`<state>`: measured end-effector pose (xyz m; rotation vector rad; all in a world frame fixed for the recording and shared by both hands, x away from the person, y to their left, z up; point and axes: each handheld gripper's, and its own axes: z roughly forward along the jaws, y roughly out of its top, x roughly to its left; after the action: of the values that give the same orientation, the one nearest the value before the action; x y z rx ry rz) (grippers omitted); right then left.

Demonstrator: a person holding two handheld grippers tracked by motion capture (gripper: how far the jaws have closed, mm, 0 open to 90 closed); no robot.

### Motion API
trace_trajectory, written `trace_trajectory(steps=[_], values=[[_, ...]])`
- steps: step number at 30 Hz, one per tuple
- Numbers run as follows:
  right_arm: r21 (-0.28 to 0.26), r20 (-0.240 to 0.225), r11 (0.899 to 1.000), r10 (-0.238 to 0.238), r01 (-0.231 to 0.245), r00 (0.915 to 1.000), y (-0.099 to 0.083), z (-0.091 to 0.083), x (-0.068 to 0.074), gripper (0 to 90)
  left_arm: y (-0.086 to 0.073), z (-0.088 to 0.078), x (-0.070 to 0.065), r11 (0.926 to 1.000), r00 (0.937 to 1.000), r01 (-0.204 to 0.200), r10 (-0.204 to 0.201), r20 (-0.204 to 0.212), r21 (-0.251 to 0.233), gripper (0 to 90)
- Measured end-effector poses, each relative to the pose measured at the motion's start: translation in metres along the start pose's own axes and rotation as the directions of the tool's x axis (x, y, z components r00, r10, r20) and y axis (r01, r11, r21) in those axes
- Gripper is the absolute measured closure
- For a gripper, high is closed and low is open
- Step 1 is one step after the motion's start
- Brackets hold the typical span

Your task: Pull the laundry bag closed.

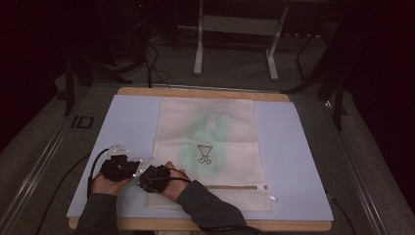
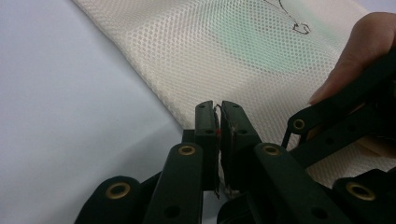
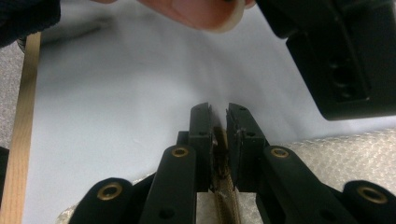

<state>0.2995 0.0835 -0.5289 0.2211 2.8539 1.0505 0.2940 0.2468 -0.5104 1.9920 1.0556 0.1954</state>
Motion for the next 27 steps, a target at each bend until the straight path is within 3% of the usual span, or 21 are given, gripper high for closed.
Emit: trace_trajectory(steps=[8, 19, 27], values=[[-0.017, 0.002, 1.000, -0.017, 0.017, 0.9998, 0.003, -0.009, 0.001, 81.4, 0.000, -0.003, 0.001, 0.9999, 0.9999, 0.006, -0.006, -0.012, -0.014, 85.8], [-0.054, -0.009, 0.999, -0.005, 0.004, 0.9999, 0.003, -0.021, 0.000, 81.4, 0.000, -0.002, 0.001, 0.9999, 0.9999, 0.004, -0.004, -0.014, -0.011, 85.7], [-0.047, -0.016, 0.999, 0.002, -0.003, 0.9999, 0.000, -0.013, 0.000, 81.4, 0.000, -0.002, 0.001, 0.9999, 0.9999, 0.006, -0.006, -0.015, -0.012, 85.5]])
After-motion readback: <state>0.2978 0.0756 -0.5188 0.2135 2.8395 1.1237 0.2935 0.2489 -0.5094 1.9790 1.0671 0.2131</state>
